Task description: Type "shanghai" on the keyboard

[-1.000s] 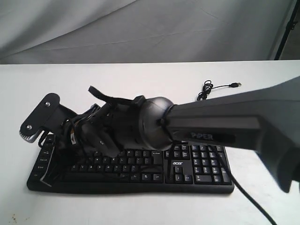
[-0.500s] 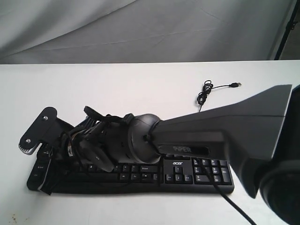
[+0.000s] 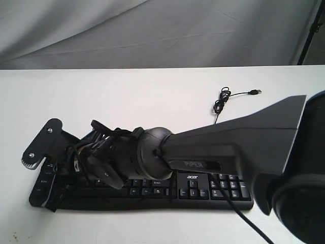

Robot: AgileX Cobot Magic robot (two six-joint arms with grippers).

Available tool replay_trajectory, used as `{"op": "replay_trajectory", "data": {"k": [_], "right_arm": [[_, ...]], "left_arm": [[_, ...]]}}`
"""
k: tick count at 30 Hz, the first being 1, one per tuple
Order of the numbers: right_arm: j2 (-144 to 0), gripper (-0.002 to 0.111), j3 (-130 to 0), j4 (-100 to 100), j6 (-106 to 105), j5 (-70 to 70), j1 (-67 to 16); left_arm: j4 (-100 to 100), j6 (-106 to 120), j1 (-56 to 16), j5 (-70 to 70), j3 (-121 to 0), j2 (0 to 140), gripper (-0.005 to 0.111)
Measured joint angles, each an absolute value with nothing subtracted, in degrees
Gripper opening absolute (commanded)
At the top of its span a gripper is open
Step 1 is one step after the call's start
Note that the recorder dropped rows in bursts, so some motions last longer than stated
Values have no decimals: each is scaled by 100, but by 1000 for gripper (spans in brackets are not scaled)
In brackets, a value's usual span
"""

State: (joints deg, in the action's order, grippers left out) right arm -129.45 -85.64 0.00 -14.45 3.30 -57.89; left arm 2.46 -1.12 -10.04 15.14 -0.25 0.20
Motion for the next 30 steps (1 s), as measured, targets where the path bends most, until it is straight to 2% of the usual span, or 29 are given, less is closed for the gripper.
{"op": "replay_trajectory", "data": {"k": [30], "right_arm": [[-13137,0,-8564,-302,-1445,178,-5720]], "left_arm": [[246,-112,-1004,1514,-25,20,0]]}}
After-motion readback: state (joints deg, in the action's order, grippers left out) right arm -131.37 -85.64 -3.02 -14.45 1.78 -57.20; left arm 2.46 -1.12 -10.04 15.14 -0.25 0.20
